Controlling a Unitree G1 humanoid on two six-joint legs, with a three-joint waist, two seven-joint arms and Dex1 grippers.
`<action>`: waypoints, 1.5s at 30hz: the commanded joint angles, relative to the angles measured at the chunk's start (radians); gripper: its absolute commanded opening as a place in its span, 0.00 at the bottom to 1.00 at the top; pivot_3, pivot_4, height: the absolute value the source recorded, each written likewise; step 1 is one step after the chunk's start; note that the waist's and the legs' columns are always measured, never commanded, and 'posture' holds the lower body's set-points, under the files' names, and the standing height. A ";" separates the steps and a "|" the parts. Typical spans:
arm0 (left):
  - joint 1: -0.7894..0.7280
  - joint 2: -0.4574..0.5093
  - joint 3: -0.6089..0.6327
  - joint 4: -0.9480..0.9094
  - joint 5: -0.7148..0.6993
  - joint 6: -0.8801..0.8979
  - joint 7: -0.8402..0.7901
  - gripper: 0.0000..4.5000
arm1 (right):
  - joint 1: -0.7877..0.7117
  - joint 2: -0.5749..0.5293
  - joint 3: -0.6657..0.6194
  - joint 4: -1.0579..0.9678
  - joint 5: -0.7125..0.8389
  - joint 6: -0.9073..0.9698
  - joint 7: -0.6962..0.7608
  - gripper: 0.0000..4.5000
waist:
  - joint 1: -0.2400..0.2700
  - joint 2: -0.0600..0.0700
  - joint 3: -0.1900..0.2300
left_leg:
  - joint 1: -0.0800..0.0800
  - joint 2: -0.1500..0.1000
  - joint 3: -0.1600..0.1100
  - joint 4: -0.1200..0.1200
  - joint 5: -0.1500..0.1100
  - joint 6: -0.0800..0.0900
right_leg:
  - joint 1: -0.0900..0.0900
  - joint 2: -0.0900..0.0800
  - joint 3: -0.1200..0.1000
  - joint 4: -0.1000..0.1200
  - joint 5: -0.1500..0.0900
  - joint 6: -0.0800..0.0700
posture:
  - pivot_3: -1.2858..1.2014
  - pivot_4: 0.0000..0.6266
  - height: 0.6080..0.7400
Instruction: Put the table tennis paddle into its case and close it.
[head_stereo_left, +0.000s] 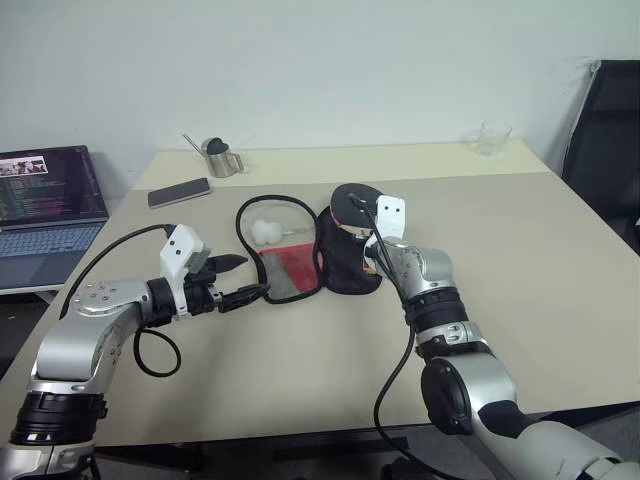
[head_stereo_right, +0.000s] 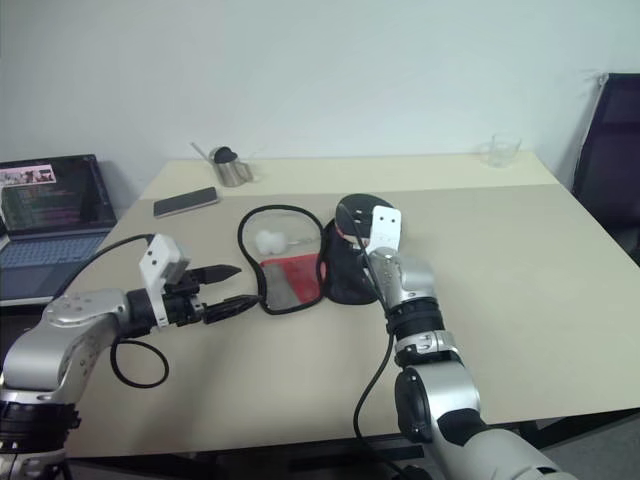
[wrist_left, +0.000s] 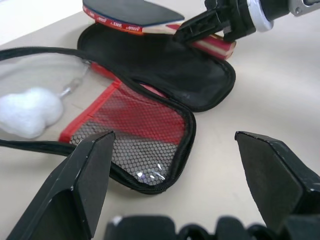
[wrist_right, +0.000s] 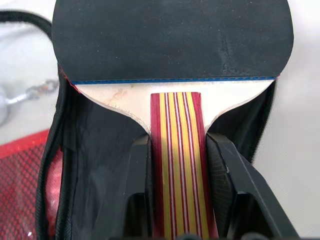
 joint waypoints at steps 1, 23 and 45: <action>0.010 0.011 0.052 -0.059 -0.028 0.010 0.015 0.93 | -0.068 0.094 0.029 -0.030 0.036 -0.033 0.026 0.25 | 0.000 0.000 0.000 | 0.000 0.000 0.000 0.000 0.000 0.000 | 0.000 0.000 0.000 0.000 0.000 0.000 | 0.52 0.24 1.00; 0.058 0.017 0.077 -0.152 -0.053 0.076 0.065 0.93 | 0.007 0.099 0.106 -0.089 0.082 0.021 -0.028 0.25 | 0.000 0.000 0.000 | 0.000 0.000 0.000 0.000 0.000 0.000 | 0.000 0.000 0.000 0.000 0.000 0.000 | 0.52 0.24 1.00; 0.058 0.022 0.077 -0.151 -0.048 0.079 0.063 0.93 | 0.038 0.103 0.093 -0.048 0.102 0.005 -0.081 0.32 | 0.000 0.000 0.000 | 0.000 0.000 0.000 0.000 0.000 0.000 | 0.000 0.000 0.000 0.000 0.000 0.000 | 0.52 0.24 1.00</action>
